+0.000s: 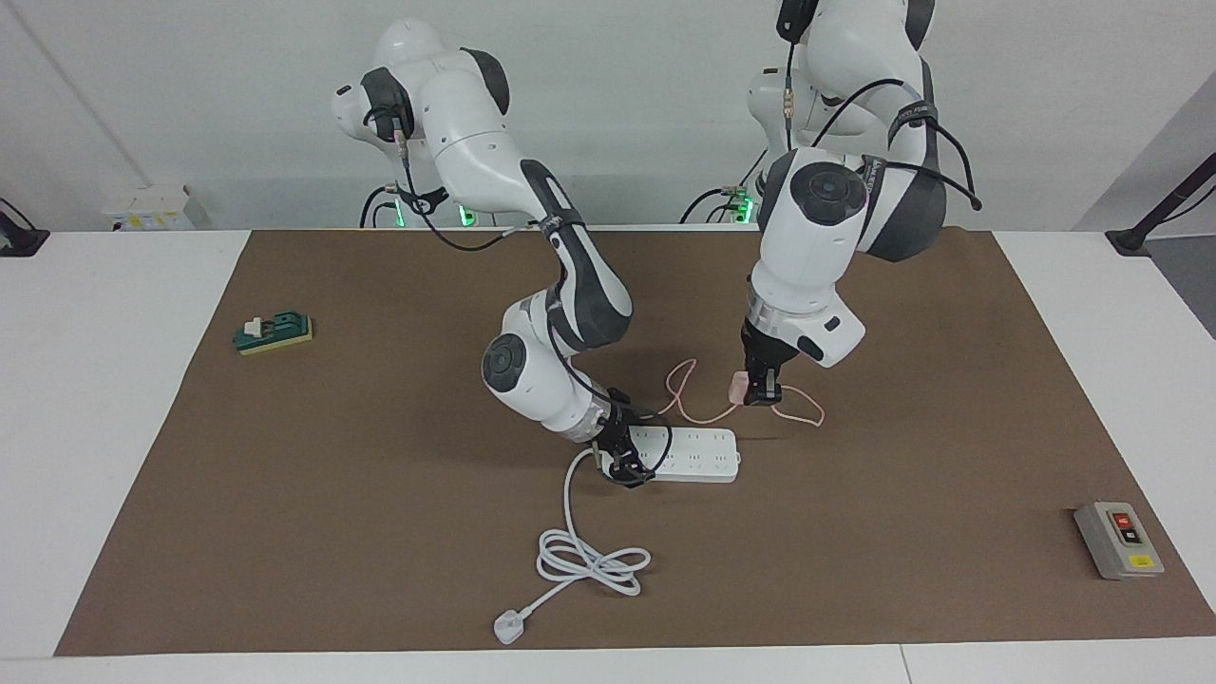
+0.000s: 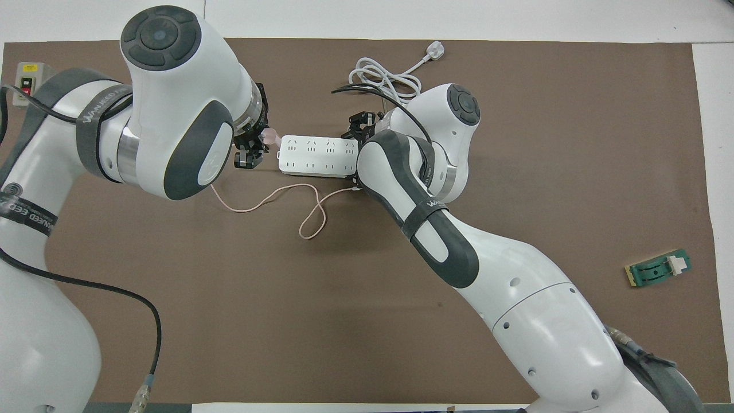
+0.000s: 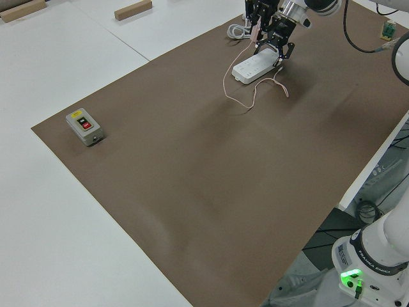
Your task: Unplug charger and place it aside
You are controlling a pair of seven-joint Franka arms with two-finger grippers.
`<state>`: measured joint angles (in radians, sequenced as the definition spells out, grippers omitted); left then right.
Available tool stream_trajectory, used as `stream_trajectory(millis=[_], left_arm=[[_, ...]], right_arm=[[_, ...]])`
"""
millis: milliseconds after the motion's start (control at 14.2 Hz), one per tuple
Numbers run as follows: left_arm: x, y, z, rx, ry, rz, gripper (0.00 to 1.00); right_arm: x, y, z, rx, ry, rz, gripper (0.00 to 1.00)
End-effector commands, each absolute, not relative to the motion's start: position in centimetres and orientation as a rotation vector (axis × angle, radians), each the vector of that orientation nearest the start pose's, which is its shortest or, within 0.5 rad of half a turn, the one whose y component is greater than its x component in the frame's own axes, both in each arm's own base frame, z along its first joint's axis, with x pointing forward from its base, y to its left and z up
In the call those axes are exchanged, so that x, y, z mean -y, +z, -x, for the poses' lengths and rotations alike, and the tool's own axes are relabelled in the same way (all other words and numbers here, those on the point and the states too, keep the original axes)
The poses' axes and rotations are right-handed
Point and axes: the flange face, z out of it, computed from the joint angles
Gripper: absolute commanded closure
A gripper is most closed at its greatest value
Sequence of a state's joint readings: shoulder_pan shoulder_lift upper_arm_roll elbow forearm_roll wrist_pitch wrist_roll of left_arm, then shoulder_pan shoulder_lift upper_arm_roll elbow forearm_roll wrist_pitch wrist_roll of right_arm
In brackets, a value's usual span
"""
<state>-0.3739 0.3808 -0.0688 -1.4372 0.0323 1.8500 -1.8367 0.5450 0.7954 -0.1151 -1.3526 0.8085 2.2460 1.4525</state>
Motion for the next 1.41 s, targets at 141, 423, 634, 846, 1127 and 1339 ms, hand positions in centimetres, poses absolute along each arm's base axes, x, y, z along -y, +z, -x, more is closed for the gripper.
stream_trajectory(millis=[141,423,634,846,1127,1339], left_arm=[[28.2,45.8,-62.2,2.005,0.018,2.433,1.0],[28.0,45.6,-62.3,1.938,0.01,2.478,1.0],[26.9,45.6,-61.9,1.672,0.029,2.619,1.0],[22.7,46.1,-62.3,1.436,0.072,2.705,1.0],[13.7,48.3,-62.4,0.955,0.079,2.914,1.0],[7.9,48.2,-63.4,0.656,0.066,3.018,1.0]], right_arm=[[-33.9,26.3,-67.3,-1.761,0.505,1.991,0.0],[-34.1,26.6,-67.3,-1.756,0.499,1.994,0.0],[-34.2,28.0,-67.4,-1.706,0.435,2.065,0.0],[-33.9,31.0,-67.3,-1.654,0.388,2.135,0.0],[-31.0,37.8,-66.2,-1.479,0.413,2.335,0.0],[-26.9,42.0,-65.6,-1.35,0.429,2.472,0.0]])
